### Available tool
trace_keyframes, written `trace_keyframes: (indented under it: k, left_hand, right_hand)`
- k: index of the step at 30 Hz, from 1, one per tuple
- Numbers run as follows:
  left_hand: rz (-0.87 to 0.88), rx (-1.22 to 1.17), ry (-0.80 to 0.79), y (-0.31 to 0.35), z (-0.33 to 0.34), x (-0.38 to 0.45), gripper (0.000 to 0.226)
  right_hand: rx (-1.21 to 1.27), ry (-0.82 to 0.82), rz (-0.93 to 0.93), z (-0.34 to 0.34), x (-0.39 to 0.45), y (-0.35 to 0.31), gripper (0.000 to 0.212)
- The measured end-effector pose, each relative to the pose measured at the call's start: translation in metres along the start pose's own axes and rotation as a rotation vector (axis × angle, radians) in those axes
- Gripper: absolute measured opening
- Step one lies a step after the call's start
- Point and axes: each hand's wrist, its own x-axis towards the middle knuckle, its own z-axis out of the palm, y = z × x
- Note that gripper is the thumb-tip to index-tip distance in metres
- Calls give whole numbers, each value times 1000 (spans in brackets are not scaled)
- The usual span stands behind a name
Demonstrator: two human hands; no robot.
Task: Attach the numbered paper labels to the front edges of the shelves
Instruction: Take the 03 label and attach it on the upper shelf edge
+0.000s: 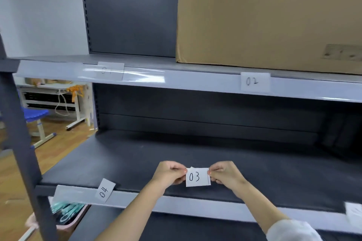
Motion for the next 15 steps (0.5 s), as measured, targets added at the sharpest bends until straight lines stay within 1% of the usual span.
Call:
trace_keyframes:
  k: [3,6,9,15]
  left_hand:
    - [57,12,-13,1,13,-32,22]
    - [134,68,-30,4,26,-58,33]
    - [181,83,-58,17,39,-86,28]
    - [216,71,-95,48,75,-119,21]
  right_hand:
    - [-32,91,32,-4,-42,0,14]
    - [-45,110,36,-14,-84,-3,20]
    - [-74,143,8,-28,-121,-11,26]
    - [-37,159,-26,-72,-172,-25,22]
